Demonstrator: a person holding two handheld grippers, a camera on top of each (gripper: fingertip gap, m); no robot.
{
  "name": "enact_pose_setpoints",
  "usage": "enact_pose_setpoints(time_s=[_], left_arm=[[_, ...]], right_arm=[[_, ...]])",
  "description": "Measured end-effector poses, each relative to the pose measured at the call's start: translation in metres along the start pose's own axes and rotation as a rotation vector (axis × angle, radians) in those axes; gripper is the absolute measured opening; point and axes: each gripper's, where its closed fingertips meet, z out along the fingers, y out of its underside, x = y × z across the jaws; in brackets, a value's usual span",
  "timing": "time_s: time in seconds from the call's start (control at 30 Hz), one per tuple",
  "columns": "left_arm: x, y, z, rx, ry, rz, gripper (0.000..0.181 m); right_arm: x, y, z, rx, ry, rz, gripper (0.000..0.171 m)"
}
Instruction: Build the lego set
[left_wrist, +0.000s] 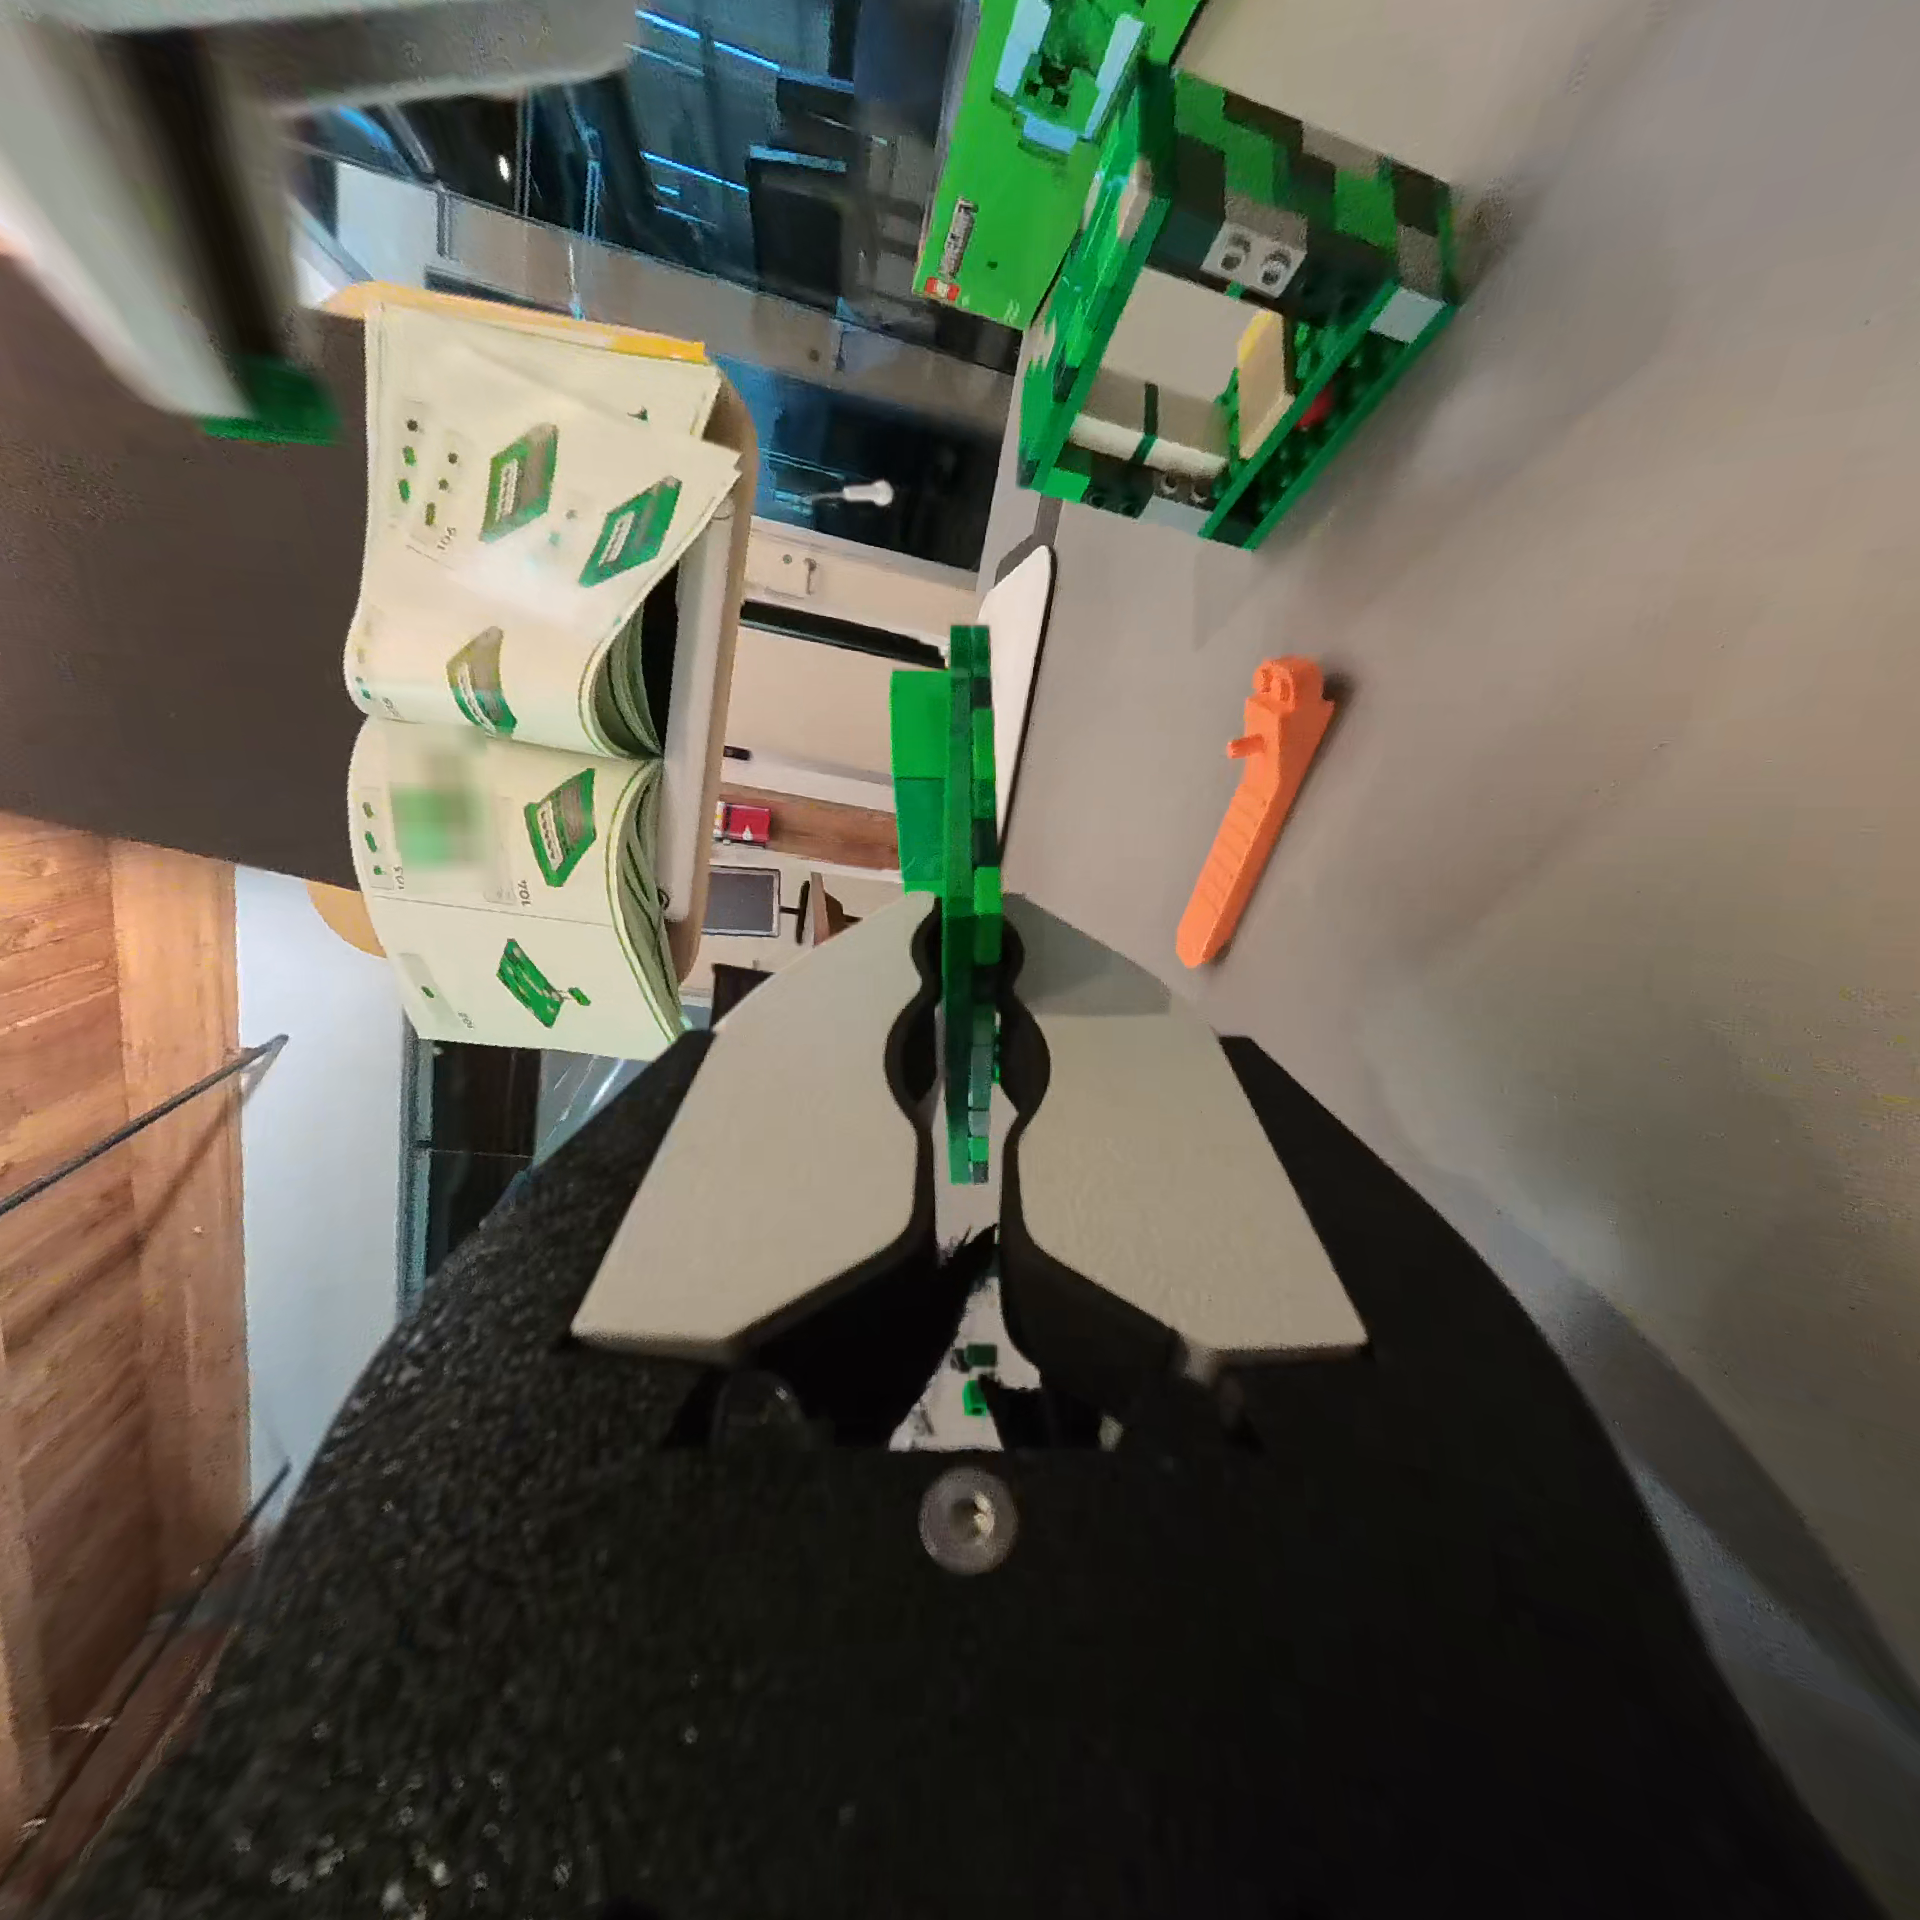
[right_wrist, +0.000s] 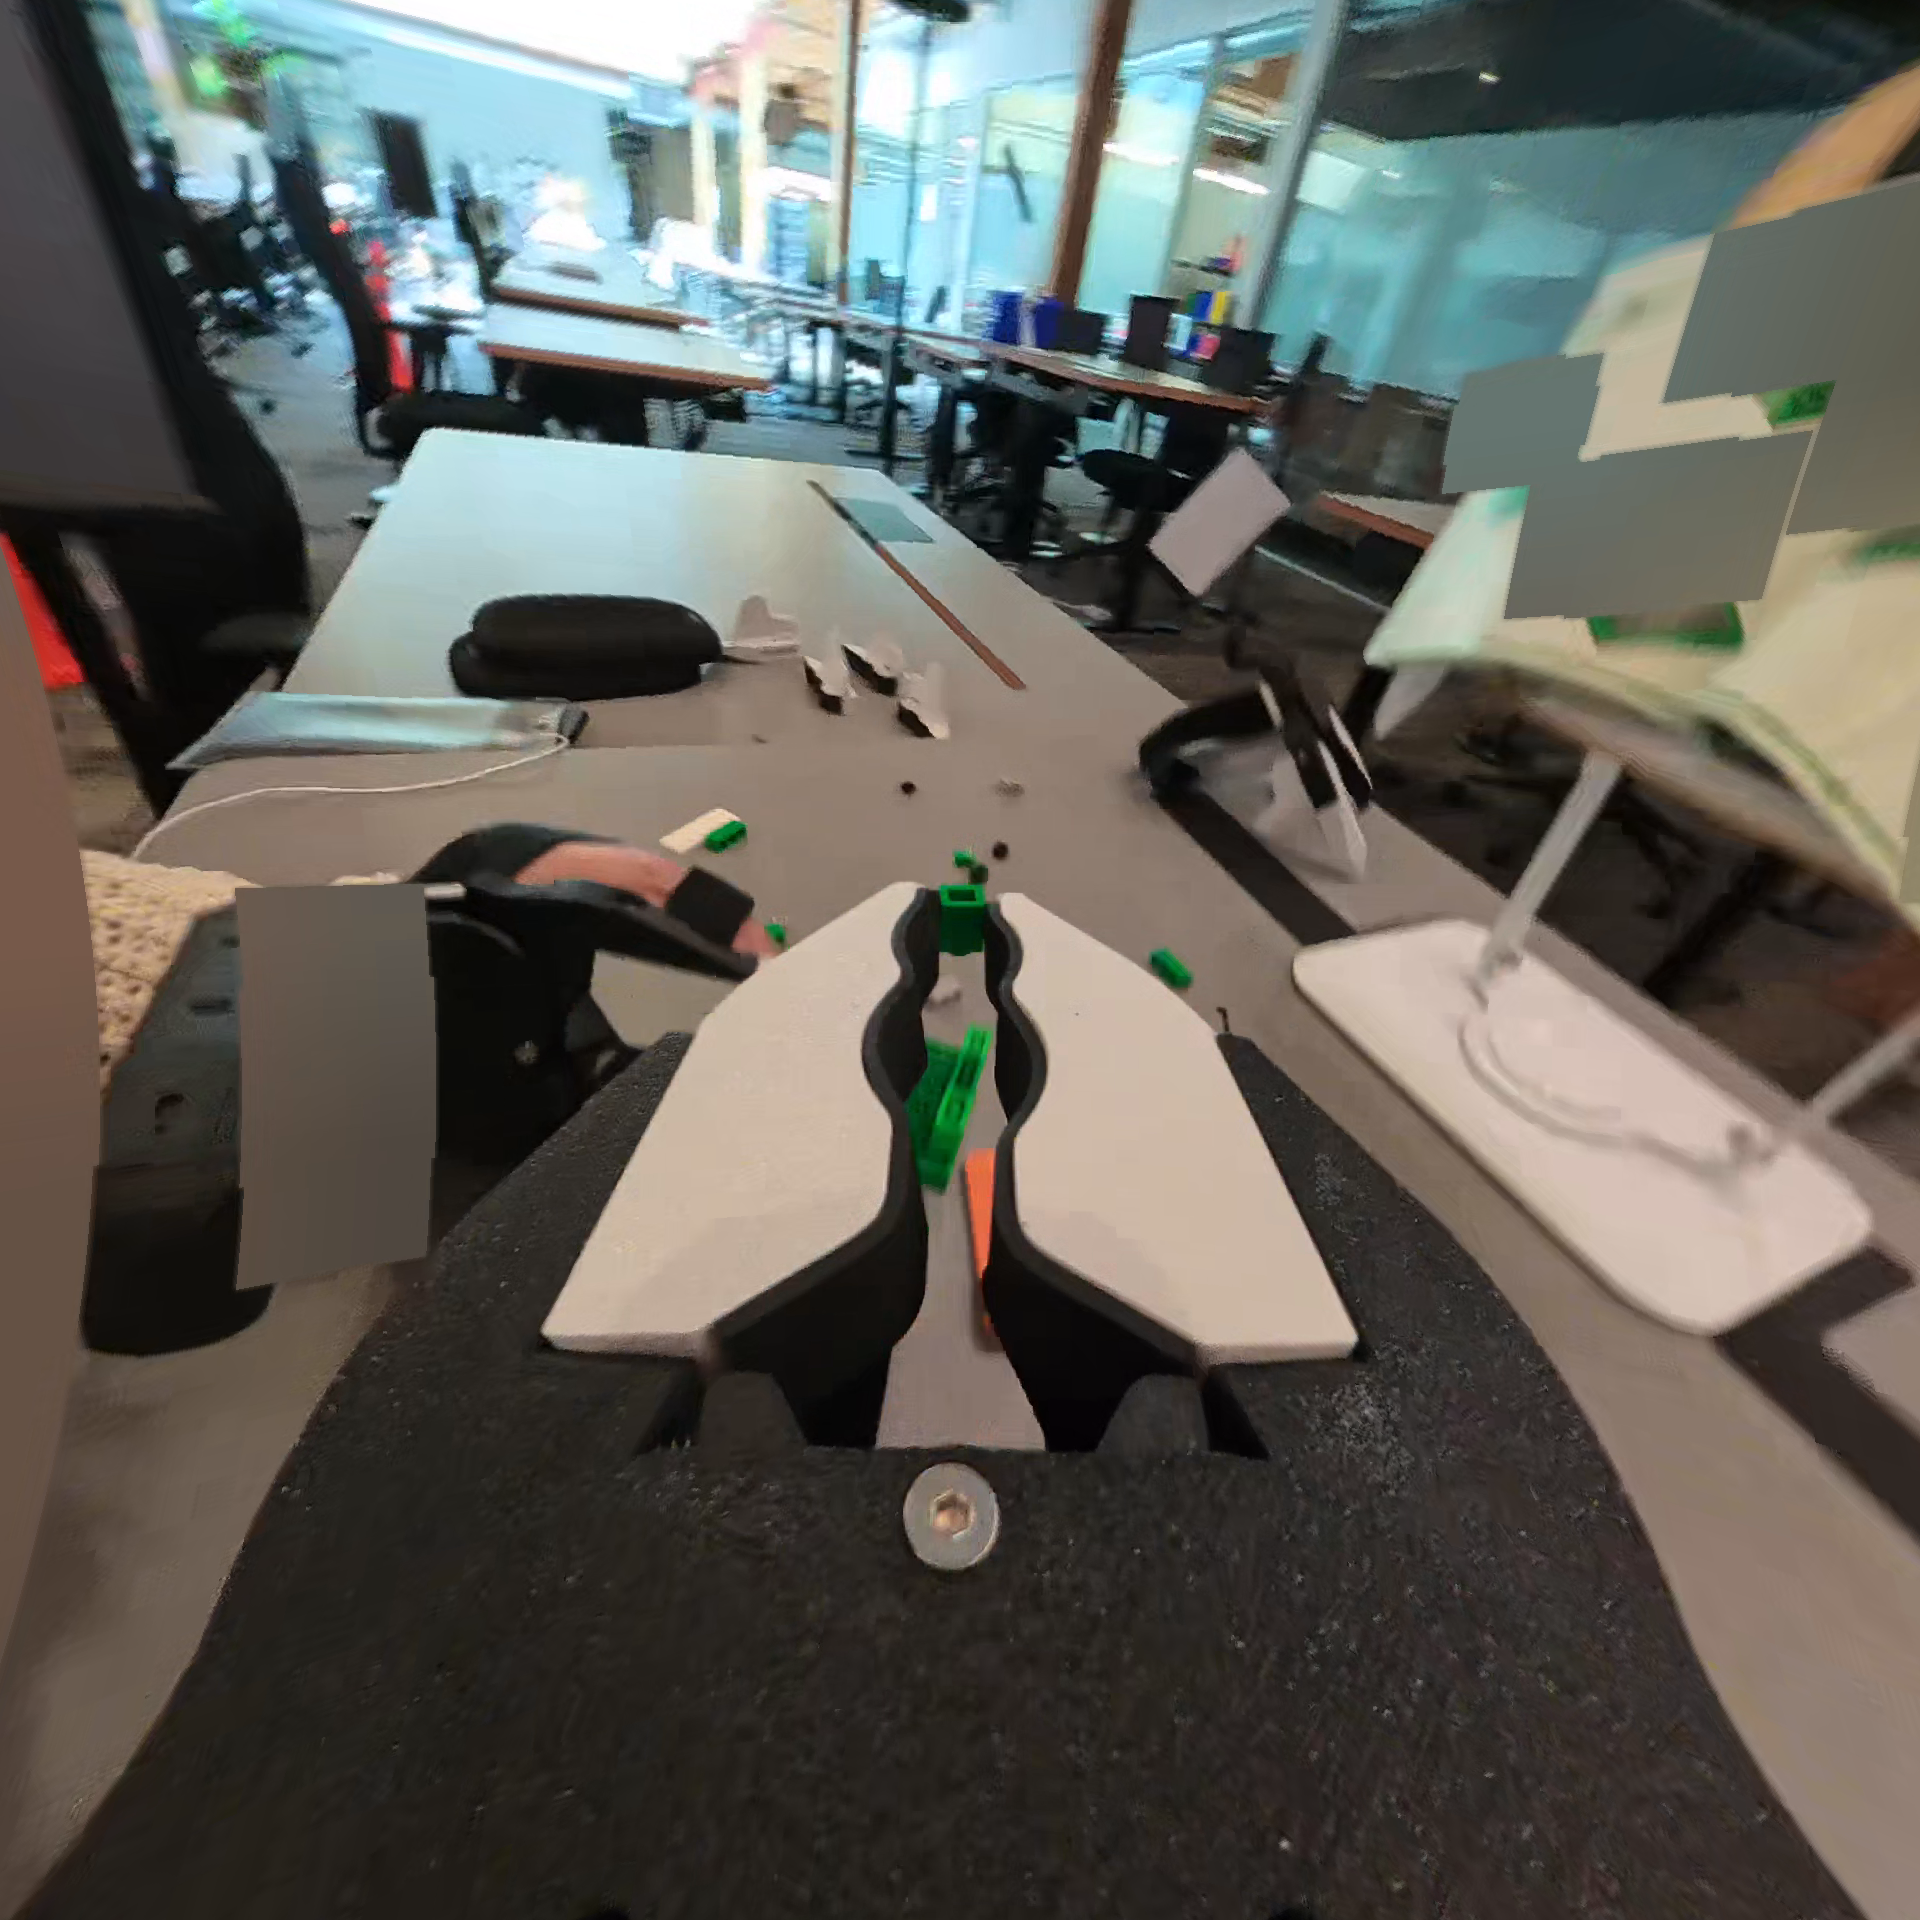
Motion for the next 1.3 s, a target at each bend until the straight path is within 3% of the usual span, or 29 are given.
enact_pose_setpoints(time_s=[0.17, 0.4, 0.87, 1.3], left_arm=[[0.001, -0.021, -0.007, 0.059, -0.045, 0.057, 0.006], [0.0, -0.021, -0.006, 0.043, -0.07, 0.071, 0.006], [-0.002, -0.024, -0.006, 0.041, -0.086, 0.048, 0.006], [0.001, -0.023, -0.005, 0.048, -0.064, 0.05, 0.006]], right_arm=[[-0.007, 0.057, -0.006, -0.033, 0.072, 0.134, 0.007], [-0.006, 0.077, -0.004, -0.062, 0.151, 0.145, 0.008], [-0.01, 0.075, -0.004, -0.062, 0.255, 0.057, 0.008], [-0.012, 0.076, -0.005, -0.071, 0.245, 0.055, 0.014]])
